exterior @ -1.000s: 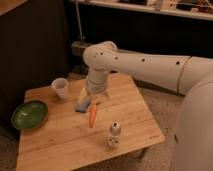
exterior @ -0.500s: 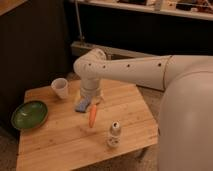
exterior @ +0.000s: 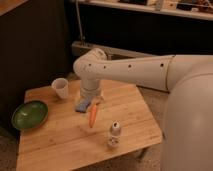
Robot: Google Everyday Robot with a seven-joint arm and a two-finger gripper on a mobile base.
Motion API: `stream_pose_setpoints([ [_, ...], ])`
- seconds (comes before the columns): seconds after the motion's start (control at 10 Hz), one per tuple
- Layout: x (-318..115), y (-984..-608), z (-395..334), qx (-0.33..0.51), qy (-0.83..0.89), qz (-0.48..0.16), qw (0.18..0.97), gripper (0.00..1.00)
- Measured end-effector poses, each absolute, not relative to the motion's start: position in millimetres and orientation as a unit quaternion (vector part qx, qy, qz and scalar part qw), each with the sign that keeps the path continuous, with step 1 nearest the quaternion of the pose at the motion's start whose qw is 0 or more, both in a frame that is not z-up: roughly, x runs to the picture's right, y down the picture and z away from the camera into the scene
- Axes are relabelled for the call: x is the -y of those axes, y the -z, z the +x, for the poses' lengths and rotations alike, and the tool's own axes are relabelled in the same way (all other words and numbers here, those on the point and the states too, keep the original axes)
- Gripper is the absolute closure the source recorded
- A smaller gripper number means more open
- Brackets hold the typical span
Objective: Drag the pepper across the table
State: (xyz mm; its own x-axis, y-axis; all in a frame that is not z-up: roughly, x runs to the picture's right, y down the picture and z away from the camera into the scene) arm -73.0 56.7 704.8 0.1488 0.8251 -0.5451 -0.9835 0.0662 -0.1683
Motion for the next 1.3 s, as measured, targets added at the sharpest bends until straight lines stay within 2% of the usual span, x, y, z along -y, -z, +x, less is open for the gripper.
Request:
stream_pose_setpoints([
  [0.2, -50, -690, -54, -0.142, -0.654, -0.216, 0.711, 0.20],
  [0.4, -49, -698, -53, -0.142, -0.663, -0.198, 0.708, 0.20],
  [0.6, -53, -722, -56, -0.144, -0.665, -0.190, 0.708, 0.20],
  [0.9, -52, -782, -76, -0.159, -0.656, -0.194, 0.712, 0.20],
  [1.3, -60, -819, -75, -0.195, -0.645, -0.231, 0.702, 0.20],
])
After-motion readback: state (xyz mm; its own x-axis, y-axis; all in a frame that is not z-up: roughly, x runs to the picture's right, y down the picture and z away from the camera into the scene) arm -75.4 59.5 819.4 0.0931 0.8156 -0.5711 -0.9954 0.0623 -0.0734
